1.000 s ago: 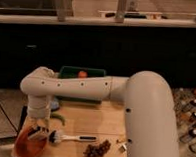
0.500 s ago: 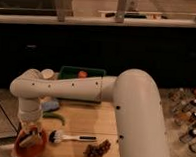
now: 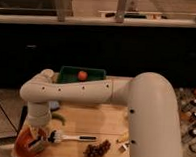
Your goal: Wipe red bowl with eraser
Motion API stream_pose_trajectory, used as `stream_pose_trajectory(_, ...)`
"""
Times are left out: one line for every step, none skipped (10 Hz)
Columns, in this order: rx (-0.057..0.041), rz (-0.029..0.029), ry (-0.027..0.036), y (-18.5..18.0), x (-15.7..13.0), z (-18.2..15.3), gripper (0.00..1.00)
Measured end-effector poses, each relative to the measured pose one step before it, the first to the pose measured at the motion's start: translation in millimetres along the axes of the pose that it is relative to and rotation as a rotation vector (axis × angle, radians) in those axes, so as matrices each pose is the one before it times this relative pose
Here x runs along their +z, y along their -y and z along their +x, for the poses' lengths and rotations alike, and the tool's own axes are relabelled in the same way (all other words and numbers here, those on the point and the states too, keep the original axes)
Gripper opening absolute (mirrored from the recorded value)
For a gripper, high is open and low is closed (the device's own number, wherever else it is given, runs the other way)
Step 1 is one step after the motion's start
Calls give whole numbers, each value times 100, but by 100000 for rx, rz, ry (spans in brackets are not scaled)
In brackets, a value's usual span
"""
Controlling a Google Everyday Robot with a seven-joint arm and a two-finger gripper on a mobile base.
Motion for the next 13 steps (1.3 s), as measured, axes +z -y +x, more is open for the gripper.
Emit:
stream_pose_trajectory(1625,-1444,-2271,-353,-385,362,4)
stream_pose_trajectory(1261,-1150,-2457,-286,-405,565,4)
stream_pose_trajectory(537,-1109,-2097,-122,-241,464,4)
stream_pose_trajectory(290,-813,-3674,186,-323,856,4)
stream_pose_trajectory(11,697,-1680,178,-96,537,4)
stream_pose_trajectory(-48,692,-1150,162,19,533,4)
stream_pose_trajectory(-1880,1413,-919,1165,190,792,4)
stream_pose_trajectory(-1754,697,132,827,203,269,4)
stream_pose_trajectory(-3459,1139,793,1207,247,150,4)
stream_pose_trajectory(-3853,1089,1280,1079,247,-225,4)
stream_pose_trajectory(-3137,582,1775,446,202,-664,4)
stream_pose_trajectory(-2509,361,1915,369,243,-985,4)
stream_pose_trajectory(-1268,290,1819,31,237,-914,4)
